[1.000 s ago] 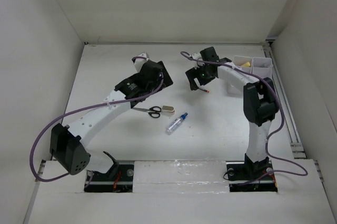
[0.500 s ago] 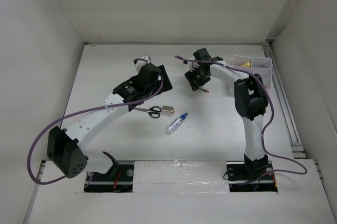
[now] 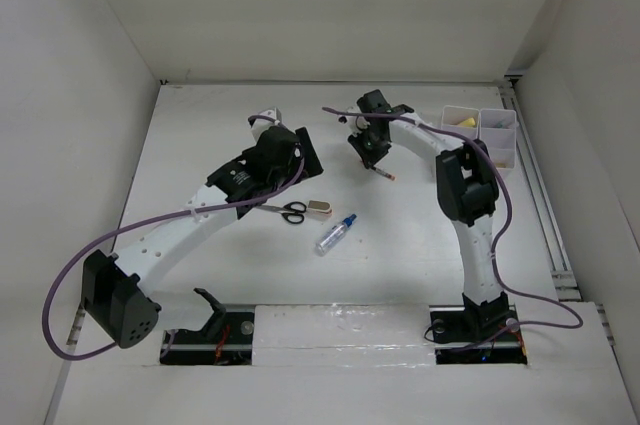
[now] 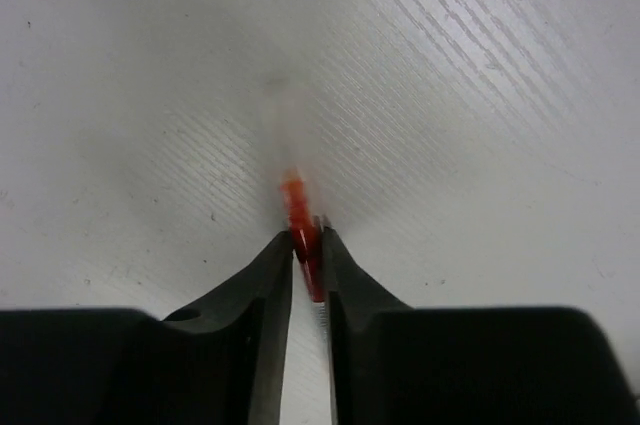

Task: Sort the stationery into containers
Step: Pick up the pen from the center of the board, then place the pen in the storage box.

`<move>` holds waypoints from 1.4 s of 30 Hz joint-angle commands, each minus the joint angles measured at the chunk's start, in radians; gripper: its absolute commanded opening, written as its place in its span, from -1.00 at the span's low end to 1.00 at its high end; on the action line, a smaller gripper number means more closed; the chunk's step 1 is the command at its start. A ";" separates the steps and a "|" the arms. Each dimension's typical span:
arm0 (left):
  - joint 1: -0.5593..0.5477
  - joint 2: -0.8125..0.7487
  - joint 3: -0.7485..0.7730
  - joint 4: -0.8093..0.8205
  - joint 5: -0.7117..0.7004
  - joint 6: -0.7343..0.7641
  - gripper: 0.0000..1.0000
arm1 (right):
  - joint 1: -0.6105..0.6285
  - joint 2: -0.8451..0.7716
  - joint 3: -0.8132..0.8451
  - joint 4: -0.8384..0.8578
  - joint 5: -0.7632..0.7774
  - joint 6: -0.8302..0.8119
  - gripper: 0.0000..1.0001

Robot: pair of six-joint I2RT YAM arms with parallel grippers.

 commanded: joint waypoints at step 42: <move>-0.045 -0.193 -0.183 0.097 0.105 0.089 1.00 | -0.701 -0.763 -0.855 1.520 0.134 0.888 -1.00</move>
